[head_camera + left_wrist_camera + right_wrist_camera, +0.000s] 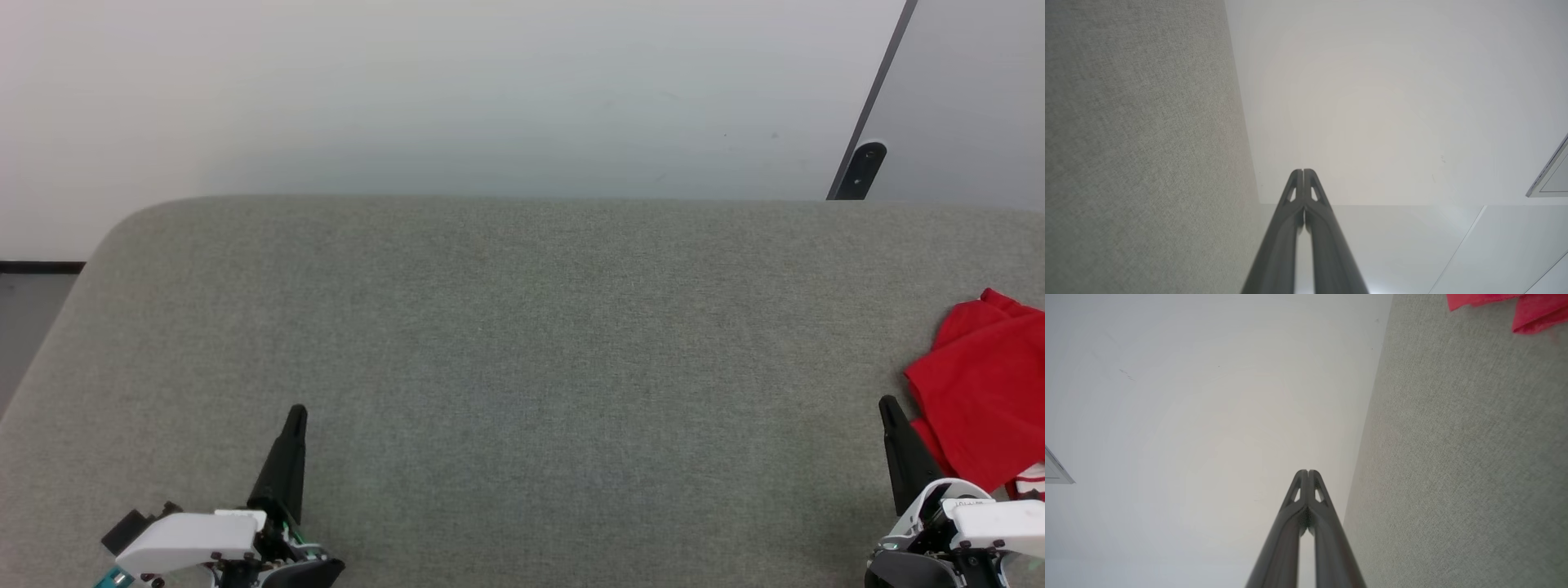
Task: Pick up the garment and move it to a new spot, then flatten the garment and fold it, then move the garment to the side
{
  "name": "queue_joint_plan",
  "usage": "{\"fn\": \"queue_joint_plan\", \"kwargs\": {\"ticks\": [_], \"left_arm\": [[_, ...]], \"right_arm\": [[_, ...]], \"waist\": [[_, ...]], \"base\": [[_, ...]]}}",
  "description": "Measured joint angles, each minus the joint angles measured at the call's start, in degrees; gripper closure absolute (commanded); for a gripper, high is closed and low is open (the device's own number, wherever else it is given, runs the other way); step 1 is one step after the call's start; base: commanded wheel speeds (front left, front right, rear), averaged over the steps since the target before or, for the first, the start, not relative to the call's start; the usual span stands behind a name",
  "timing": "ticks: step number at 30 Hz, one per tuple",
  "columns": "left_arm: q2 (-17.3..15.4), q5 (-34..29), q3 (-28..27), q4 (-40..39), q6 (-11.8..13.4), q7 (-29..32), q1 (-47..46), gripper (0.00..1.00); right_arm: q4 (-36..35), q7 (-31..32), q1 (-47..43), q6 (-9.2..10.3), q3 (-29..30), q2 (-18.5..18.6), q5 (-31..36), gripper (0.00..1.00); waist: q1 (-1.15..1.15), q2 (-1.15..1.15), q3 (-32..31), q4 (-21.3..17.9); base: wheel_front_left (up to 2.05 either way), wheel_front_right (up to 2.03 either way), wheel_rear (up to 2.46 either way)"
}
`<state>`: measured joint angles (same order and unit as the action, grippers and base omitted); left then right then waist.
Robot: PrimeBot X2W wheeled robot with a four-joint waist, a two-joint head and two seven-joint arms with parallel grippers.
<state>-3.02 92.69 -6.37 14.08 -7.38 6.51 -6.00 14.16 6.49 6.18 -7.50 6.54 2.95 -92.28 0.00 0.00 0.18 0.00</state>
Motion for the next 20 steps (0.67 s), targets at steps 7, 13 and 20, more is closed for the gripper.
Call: {"fn": "queue_joint_plan", "kwargs": {"ticks": [7,13,20], "left_arm": [[0.0,0.0,0.0,0.0,0.0,0.0,0.0,1.0],[0.0,-0.1,0.0,0.0,0.0,0.0,0.0,1.0],[0.0,-0.1,-0.1,0.0,0.0,0.0,0.0,1.0]], "right_arm": [[0.0,0.0,0.0,0.01,0.0,0.0,0.0,1.0],[0.0,0.0,0.0,0.0,0.0,0.0,0.0,1.0],[0.0,0.0,0.0,0.01,0.0,0.0,0.0,1.0]], "waist": [[0.0,0.0,0.0,0.0],[0.0,0.0,0.0,0.0],[0.0,0.0,0.0,0.0]], "base": [[0.0,0.0,0.0],[0.0,0.0,0.0],[0.0,0.0,0.0]]}}
